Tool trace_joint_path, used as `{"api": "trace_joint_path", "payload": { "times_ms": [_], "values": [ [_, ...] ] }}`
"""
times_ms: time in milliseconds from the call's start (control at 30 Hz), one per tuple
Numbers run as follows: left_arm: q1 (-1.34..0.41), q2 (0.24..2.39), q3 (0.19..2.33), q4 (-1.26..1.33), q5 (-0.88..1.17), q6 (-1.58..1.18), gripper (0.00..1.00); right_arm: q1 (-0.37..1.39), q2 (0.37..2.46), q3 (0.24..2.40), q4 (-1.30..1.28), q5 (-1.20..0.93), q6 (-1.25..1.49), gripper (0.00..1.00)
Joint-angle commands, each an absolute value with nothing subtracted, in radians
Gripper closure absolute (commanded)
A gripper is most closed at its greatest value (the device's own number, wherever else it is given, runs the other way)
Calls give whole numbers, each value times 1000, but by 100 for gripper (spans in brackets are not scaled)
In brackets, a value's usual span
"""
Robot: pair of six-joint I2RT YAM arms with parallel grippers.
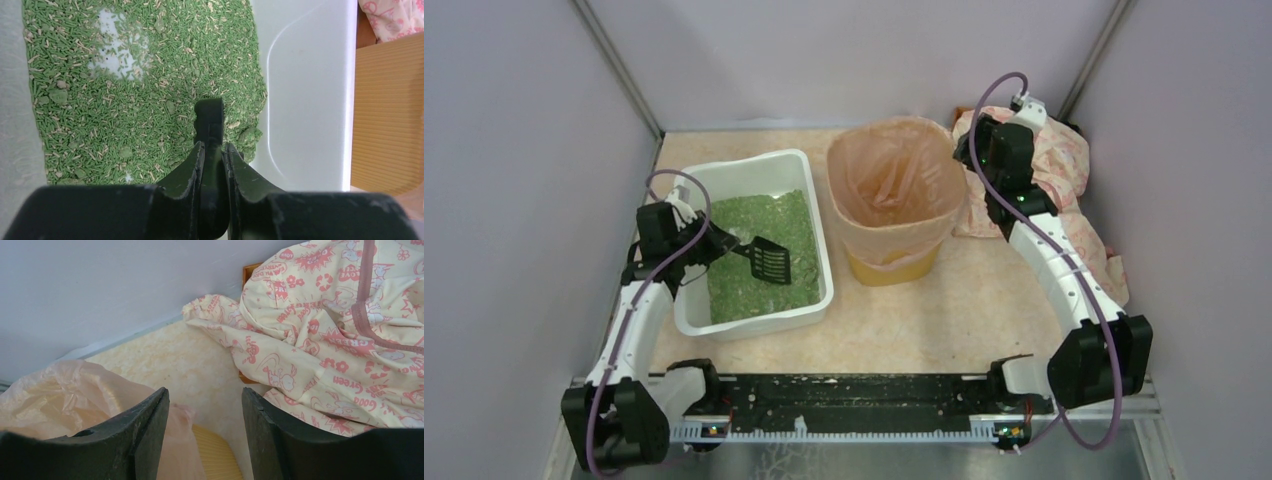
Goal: Clean the litter box
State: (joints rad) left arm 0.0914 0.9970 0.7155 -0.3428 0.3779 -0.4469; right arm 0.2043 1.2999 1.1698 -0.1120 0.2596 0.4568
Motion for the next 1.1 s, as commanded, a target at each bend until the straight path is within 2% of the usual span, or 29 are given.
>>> {"api": "trace_joint_path", "payload": {
  "times_ms": [0, 233, 500, 767, 933, 1067],
  "values": [
    [87, 1035, 701, -232, 330, -484, 100, 198, 1277, 1168, -44, 254, 438, 44],
    [87, 1125, 661, -185, 383, -568, 100, 164, 1222, 985, 196, 334, 482, 45],
    [86, 1008, 539, -136, 457, -631, 100, 162, 1271, 866, 563, 320, 477, 45],
    [87, 1048, 552, -254, 551, -514, 100, 200, 1232, 854, 484, 194, 511, 38],
    [84, 912, 520, -290, 510, -520, 100, 200, 1155, 806, 439, 125, 521, 37],
    [85, 860, 461, -265, 586, -566, 100, 204, 1097, 735, 453, 103, 543, 37]
  ]
}}
